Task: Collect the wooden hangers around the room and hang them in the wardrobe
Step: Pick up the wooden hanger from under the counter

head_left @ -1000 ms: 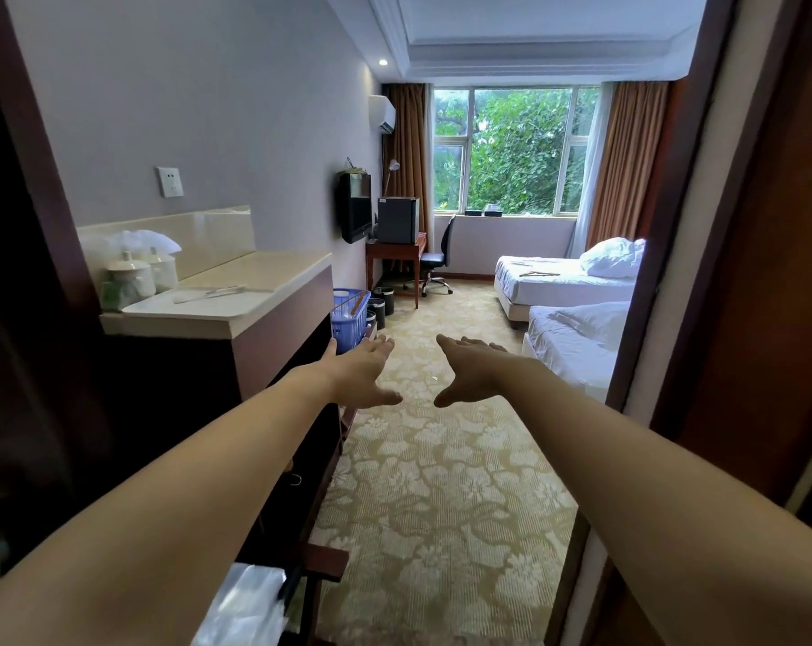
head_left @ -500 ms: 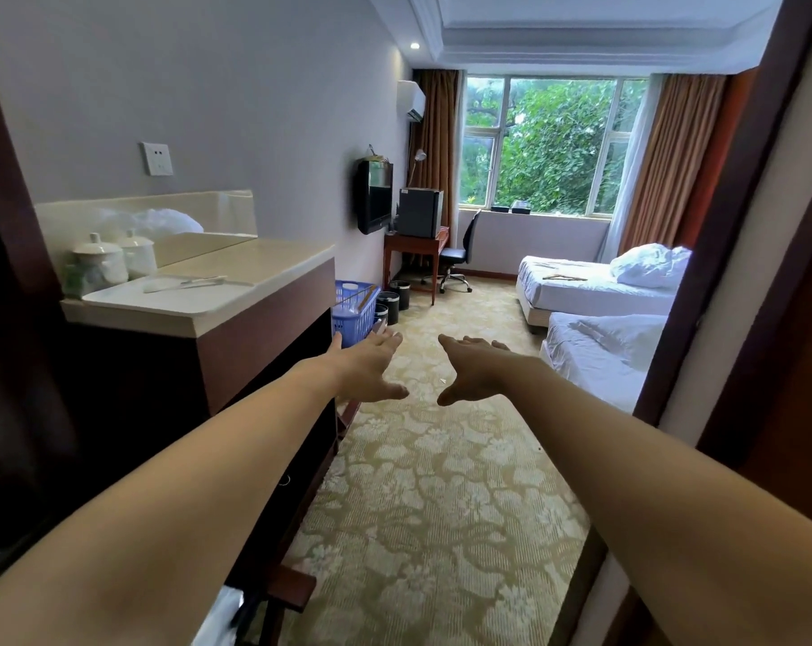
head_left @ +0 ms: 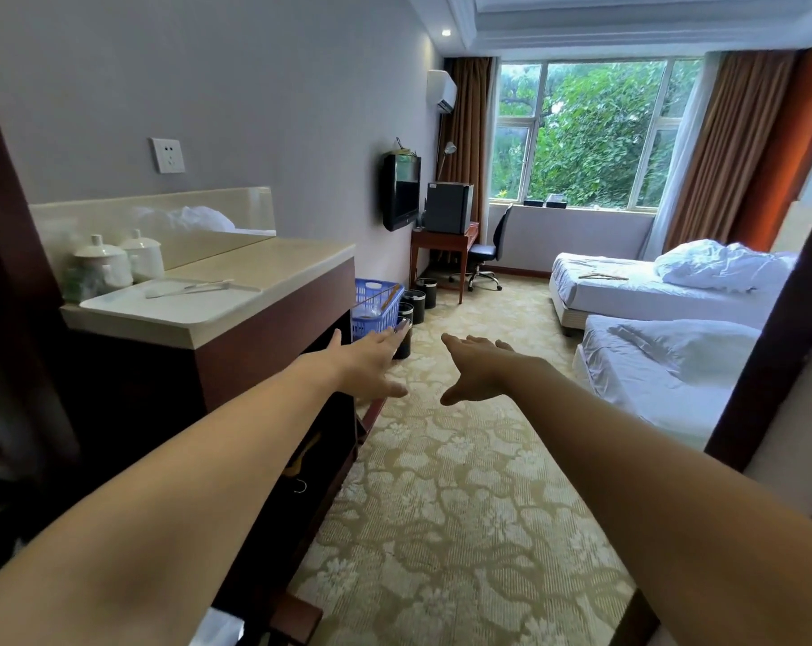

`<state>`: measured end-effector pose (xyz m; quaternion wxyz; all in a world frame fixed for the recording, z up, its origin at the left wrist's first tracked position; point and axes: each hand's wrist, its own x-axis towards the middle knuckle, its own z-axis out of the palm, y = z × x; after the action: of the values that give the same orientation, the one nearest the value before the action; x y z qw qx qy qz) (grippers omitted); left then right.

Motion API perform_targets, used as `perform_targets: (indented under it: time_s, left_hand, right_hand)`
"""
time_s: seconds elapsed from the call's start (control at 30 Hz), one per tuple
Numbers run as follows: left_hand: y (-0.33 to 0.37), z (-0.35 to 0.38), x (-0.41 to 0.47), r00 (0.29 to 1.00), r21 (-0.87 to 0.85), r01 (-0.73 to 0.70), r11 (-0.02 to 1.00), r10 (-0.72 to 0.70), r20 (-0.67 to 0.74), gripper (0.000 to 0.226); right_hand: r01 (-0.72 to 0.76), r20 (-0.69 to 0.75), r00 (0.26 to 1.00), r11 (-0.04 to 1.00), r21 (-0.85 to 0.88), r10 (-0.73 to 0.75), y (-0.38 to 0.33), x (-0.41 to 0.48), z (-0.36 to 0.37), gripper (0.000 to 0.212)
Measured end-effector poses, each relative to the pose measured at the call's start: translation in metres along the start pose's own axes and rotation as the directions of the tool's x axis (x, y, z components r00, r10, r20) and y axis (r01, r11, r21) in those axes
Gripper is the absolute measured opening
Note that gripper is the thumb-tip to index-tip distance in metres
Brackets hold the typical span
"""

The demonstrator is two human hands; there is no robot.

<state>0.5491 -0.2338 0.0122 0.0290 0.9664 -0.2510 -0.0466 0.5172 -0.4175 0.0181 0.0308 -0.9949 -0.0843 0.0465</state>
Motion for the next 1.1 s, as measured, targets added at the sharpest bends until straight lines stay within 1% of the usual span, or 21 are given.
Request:
perform_targets:
  time_s: [0.2, 0.43, 0.67, 0.9, 1.1]
  left_hand:
    - [-0.034, -0.016, 0.050, 1.000, 0.017, 0.019, 1.000, -0.019, -0.016, 0.089]
    - [-0.078, -0.034, 0.118, 1.000, 0.044, 0.019, 0.999, -0.017, -0.026, 0.090]
    - [-0.116, -0.034, 0.170, 1.000, 0.053, 0.020, 0.998, -0.020, -0.012, 0.092]
    - [-0.126, -0.034, 0.208, 1.000, 0.046, 0.008, 0.999, -0.008, 0.004, 0.090]
    - [-0.127, -0.031, 0.256, 1.000, 0.039, 0.014, 0.999, -0.015, 0.018, 0.091]
  right_hand:
    - [0.025, -0.015, 1.000, 1.000, 0.012, -0.025, 0.006, 0.054, -0.013, 0.095]
    - [0.011, -0.039, 0.999, 0.999, 0.042, -0.009, 0.014, 0.124, -0.031, 0.092]
    - [0.019, -0.047, 0.999, 0.998, 0.064, -0.016, 0.014, 0.182, -0.032, 0.092]
    - [0.012, -0.040, 0.999, 0.997, 0.076, -0.009, 0.031, 0.226, -0.027, 0.093]
    - [0.007, -0.030, 1.000, 0.997, 0.077, -0.005, 0.063, 0.274, -0.026, 0.093]
